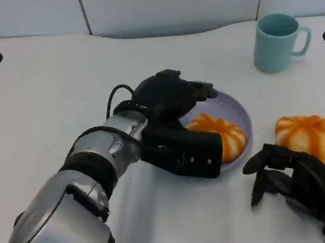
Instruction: Grasp the bread from the table and place it into the plate.
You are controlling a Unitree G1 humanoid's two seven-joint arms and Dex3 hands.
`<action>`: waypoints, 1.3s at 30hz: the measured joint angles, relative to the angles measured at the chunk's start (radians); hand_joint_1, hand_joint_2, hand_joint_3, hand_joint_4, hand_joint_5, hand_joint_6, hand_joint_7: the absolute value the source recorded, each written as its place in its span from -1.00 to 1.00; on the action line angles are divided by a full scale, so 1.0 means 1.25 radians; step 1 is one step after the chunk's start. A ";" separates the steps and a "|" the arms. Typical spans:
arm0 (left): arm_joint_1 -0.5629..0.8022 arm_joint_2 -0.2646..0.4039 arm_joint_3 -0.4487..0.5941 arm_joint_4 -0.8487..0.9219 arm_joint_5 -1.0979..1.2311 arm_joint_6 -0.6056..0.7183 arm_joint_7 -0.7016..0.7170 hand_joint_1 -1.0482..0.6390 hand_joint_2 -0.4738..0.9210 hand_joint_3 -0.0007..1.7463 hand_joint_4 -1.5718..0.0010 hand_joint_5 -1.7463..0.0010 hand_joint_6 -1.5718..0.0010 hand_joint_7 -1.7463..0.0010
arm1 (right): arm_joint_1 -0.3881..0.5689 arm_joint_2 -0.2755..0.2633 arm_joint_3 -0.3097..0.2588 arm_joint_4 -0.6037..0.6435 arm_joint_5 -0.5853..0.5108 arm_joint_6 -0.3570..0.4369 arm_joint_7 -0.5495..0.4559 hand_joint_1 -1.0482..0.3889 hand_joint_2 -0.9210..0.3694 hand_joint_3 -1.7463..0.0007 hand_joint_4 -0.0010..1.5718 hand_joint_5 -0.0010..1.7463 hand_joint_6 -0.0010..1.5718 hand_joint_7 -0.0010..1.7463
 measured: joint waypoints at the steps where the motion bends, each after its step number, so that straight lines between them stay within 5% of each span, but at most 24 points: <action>1: -0.001 0.000 -0.001 0.000 0.001 0.002 0.000 -0.75 1.00 -0.92 1.00 0.37 0.59 0.98 | 0.000 0.000 0.001 0.000 0.000 -0.002 0.000 -0.31 -1.00 0.89 -0.18 0.82 -0.09 0.25; 8: -0.002 0.001 -0.004 -0.002 0.010 0.011 0.000 -0.75 1.00 -0.92 1.00 0.29 0.59 0.97 | 0.000 0.000 0.002 0.008 0.000 -0.014 0.002 -0.31 -1.00 0.89 -0.17 0.83 -0.09 0.24; 14: 0.003 0.026 0.042 -0.022 -0.036 -0.034 -0.008 -0.76 1.00 -0.91 1.00 -0.02 0.63 0.86 | -0.005 0.000 -0.010 0.010 0.020 0.008 0.026 -0.33 -1.00 0.90 -0.21 0.86 -0.08 0.23; 15: 0.007 0.031 0.058 -0.028 -0.056 -0.046 -0.013 -0.77 1.00 -0.89 1.00 -0.06 0.82 0.47 | -0.006 0.000 -0.011 0.011 0.020 0.010 0.027 -0.33 -1.00 0.90 -0.20 0.87 -0.07 0.24; 16: 0.013 0.037 0.077 -0.034 -0.081 -0.062 -0.025 -0.77 1.00 -0.89 1.00 -0.07 0.91 0.28 | -0.006 0.001 -0.012 0.011 0.020 0.010 0.027 -0.33 -1.00 0.90 -0.20 0.87 -0.07 0.24; 20: 0.057 0.061 0.157 -0.061 -0.178 -0.129 -0.081 -0.79 1.00 -0.87 1.00 -0.20 0.99 0.00 | -0.007 0.001 -0.015 0.013 0.020 0.011 0.028 -0.34 -1.00 0.90 -0.21 0.86 -0.08 0.24; 28: 0.177 0.086 0.325 -0.140 -0.409 -0.224 -0.271 -0.75 1.00 -0.72 1.00 -0.21 0.96 0.06 | -0.014 -0.003 -0.020 0.024 0.020 0.012 0.033 -0.34 -1.00 0.90 -0.21 0.86 -0.08 0.23; 39: 0.395 0.081 0.490 -0.434 -0.719 -0.126 -0.513 -0.77 1.00 -0.65 0.84 -0.10 0.67 0.49 | -0.020 -0.008 -0.019 0.038 0.009 -0.003 0.029 -0.29 -1.00 0.87 -0.20 0.83 -0.09 0.22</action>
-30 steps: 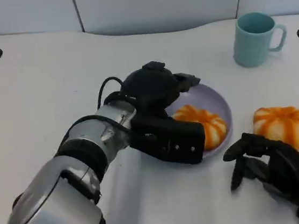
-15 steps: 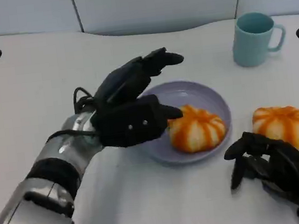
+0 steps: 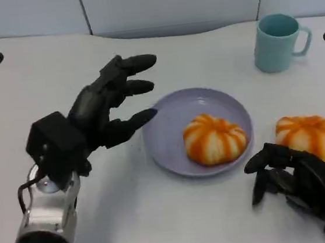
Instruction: Grasp the bread from the table and place it into the plate.
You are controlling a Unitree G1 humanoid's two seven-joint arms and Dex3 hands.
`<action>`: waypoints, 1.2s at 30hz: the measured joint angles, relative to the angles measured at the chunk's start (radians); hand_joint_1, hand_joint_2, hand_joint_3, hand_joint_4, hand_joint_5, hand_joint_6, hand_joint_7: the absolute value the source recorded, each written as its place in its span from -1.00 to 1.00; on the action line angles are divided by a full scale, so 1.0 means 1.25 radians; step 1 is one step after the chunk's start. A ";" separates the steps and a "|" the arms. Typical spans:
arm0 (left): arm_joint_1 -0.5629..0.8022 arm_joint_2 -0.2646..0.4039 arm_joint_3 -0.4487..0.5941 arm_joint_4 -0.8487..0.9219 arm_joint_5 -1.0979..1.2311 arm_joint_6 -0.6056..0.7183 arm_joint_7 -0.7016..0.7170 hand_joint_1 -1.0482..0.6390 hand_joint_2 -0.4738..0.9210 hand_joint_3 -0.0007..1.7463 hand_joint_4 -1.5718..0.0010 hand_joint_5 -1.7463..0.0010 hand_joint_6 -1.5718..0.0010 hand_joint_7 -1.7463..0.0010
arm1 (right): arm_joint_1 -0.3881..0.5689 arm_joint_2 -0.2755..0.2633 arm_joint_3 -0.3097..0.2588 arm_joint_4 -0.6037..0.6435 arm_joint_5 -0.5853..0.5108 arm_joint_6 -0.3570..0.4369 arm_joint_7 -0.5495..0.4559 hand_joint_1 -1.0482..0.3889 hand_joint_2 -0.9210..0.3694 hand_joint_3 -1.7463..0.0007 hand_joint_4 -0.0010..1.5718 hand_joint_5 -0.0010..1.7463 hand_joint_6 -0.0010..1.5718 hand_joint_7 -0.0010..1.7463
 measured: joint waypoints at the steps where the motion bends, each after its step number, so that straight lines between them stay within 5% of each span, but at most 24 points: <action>1: 0.018 -0.001 0.007 -0.024 -0.020 0.012 -0.012 -0.78 1.00 -0.64 0.81 -0.11 0.67 0.50 | 0.000 -0.001 0.001 0.000 -0.004 -0.004 -0.001 -0.28 -1.00 0.88 -0.19 0.83 -0.09 0.22; 13: 0.228 -0.020 0.096 -0.289 -0.234 0.216 -0.092 -0.76 1.00 -0.70 0.37 -0.22 0.33 0.54 | -0.002 -0.001 0.000 0.004 -0.003 0.004 -0.002 -0.38 -1.00 0.89 -0.20 0.85 -0.06 0.24; 20: 0.375 -0.054 0.126 -0.382 -0.294 0.300 -0.090 -0.68 1.00 -0.72 0.38 -0.47 0.24 0.48 | -0.001 -0.001 0.001 0.002 -0.007 0.007 -0.012 -0.34 -1.00 0.89 -0.20 0.86 -0.07 0.23; 26: 0.441 -0.080 0.138 -0.405 -0.264 0.287 -0.058 -0.59 1.00 -0.67 0.51 -0.95 0.46 -0.17 | -0.001 -0.003 0.006 0.000 -0.013 0.003 -0.020 -0.32 -1.00 0.89 -0.21 0.85 -0.08 0.25; 36: 0.459 -0.101 0.159 -0.288 -0.214 0.169 -0.063 -0.58 1.00 -0.68 0.43 -1.00 0.45 -0.44 | -0.003 -0.005 0.003 0.007 -0.011 0.002 -0.013 -0.32 -1.00 0.90 -0.21 0.84 -0.06 0.24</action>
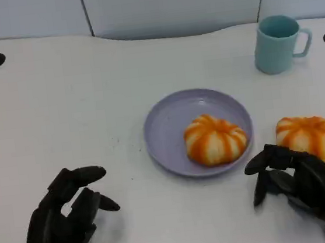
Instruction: Grasp the bread from the table and place it into the plate.
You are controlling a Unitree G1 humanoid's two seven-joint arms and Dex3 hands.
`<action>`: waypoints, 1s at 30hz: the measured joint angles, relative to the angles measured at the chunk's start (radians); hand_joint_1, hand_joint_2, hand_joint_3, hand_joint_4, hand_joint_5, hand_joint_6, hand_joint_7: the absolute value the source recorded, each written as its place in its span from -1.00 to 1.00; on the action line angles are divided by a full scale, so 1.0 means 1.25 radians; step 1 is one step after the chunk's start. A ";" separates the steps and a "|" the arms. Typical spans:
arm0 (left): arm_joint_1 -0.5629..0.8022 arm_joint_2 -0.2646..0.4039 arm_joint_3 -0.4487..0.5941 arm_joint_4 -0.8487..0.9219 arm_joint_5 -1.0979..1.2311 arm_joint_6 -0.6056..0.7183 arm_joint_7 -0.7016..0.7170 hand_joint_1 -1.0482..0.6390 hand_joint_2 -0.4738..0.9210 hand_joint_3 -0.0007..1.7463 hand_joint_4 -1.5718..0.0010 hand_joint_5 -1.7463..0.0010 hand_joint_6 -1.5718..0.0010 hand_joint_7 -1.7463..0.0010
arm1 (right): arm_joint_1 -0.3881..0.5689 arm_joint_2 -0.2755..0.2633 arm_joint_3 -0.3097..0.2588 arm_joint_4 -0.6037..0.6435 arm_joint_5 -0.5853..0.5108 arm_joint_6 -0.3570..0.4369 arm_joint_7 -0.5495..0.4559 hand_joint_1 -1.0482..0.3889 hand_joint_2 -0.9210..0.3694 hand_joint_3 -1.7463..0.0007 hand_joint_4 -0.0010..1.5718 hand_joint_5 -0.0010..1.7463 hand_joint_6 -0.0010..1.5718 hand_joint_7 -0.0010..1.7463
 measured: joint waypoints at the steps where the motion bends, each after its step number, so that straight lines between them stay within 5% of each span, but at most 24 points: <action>1: -0.001 0.000 0.003 0.012 0.000 -0.004 -0.007 -0.59 1.00 -0.69 0.43 -1.00 0.46 -0.46 | 0.000 0.000 0.000 0.000 0.000 0.000 0.000 -0.31 -1.00 0.89 -0.21 0.84 -0.07 0.23; 30: -0.084 -0.004 0.080 0.177 -0.062 -0.018 -0.083 -0.62 1.00 -0.79 0.36 -1.00 0.49 -0.54 | -0.005 -0.011 -0.005 0.012 0.000 -0.012 0.014 -0.38 -1.00 0.83 -0.21 0.84 -0.12 0.31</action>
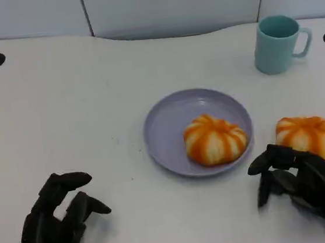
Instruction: Grasp the bread from the table and place it into the plate.
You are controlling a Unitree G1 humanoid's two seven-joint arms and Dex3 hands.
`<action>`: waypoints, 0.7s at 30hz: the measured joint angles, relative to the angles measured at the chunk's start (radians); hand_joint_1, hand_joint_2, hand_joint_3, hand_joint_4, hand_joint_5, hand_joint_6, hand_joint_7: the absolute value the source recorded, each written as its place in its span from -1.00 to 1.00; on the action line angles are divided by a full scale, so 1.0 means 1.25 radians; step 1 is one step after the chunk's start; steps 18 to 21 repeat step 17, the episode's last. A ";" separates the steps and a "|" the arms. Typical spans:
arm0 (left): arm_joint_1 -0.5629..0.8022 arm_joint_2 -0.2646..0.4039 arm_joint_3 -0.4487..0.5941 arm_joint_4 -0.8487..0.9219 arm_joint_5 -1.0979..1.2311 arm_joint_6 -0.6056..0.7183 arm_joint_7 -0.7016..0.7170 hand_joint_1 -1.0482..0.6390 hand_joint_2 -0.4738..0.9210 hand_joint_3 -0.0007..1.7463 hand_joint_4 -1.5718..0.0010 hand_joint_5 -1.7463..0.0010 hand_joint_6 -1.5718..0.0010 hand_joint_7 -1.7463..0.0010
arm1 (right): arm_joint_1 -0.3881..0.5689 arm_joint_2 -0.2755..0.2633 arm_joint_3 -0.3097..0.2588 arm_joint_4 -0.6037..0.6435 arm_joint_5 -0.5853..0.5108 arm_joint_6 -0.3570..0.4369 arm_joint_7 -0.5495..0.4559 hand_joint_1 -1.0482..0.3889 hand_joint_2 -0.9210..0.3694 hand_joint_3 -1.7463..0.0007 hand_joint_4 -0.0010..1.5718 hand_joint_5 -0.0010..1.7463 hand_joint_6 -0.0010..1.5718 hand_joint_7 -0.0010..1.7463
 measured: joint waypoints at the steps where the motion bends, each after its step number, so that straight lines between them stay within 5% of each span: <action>1: 0.000 0.000 0.004 0.000 -0.001 0.006 0.000 -0.61 1.00 -0.79 0.35 -1.00 0.49 -0.54 | 0.000 0.000 0.001 0.000 -0.002 -0.001 -0.001 -0.39 -1.00 0.83 -0.21 0.83 -0.12 0.31; 21: 0.000 0.000 0.009 -0.019 -0.008 0.032 0.005 -0.62 1.00 -0.77 0.38 -1.00 0.49 -0.52 | -0.015 -0.003 -0.027 0.001 0.031 0.069 0.045 -0.36 -1.00 0.85 -0.25 0.84 -0.13 0.21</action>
